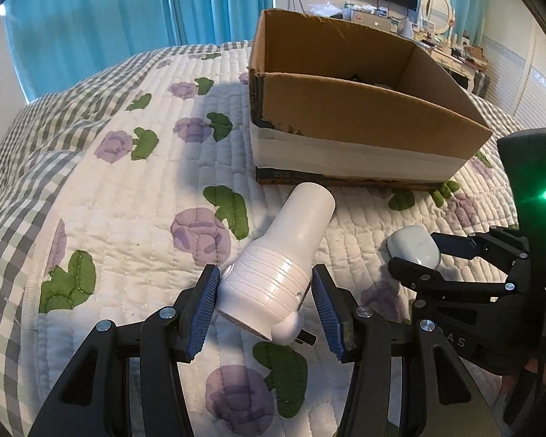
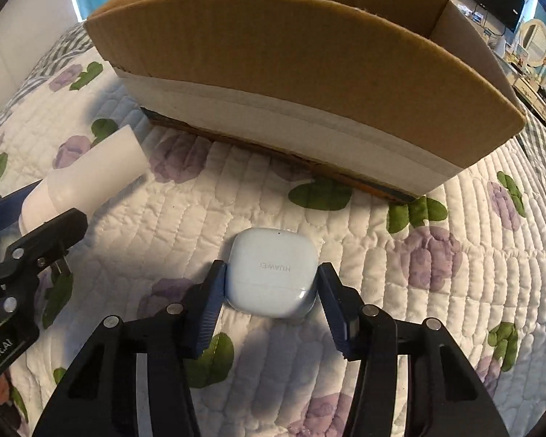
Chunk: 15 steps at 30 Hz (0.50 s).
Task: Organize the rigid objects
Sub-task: 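Grasp the white hair dryer with the left tool while the right tool grasps the light blue earbuds case, then lower the hair dryer and earbuds case into the box and open both tools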
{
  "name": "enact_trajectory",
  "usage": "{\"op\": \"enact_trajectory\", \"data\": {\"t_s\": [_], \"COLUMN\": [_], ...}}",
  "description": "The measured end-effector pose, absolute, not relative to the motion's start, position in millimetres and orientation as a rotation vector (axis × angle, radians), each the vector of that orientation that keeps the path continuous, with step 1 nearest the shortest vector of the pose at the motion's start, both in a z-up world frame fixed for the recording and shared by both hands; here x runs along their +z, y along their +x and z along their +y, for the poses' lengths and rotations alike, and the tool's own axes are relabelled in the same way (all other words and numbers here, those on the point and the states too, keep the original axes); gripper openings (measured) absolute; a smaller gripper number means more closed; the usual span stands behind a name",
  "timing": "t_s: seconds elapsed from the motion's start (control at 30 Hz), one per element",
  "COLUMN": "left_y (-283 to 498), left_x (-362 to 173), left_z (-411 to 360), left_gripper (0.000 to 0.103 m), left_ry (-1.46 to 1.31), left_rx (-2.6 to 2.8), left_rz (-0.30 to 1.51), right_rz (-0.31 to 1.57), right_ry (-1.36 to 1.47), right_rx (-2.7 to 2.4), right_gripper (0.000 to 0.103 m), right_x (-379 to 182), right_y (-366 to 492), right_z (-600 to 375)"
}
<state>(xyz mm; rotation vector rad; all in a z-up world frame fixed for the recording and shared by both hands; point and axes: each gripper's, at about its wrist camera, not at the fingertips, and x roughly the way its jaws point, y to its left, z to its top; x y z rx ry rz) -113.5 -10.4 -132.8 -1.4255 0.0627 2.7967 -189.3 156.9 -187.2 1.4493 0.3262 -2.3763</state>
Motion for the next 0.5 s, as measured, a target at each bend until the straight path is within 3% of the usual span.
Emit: {"op": "enact_trajectory", "data": {"t_s": [0.5], "left_y": [-83], "left_x": [-99], "left_z": [5], "left_gripper": [0.053], "left_ry": [-1.402], "left_rx": [2.793], "left_rz": [0.096], "right_rz": [0.331], "right_ry": [1.295], "right_rx": [-2.443], "right_gripper": [0.050], "right_x": [-127], "right_y": [-144], "right_z": [186]}}
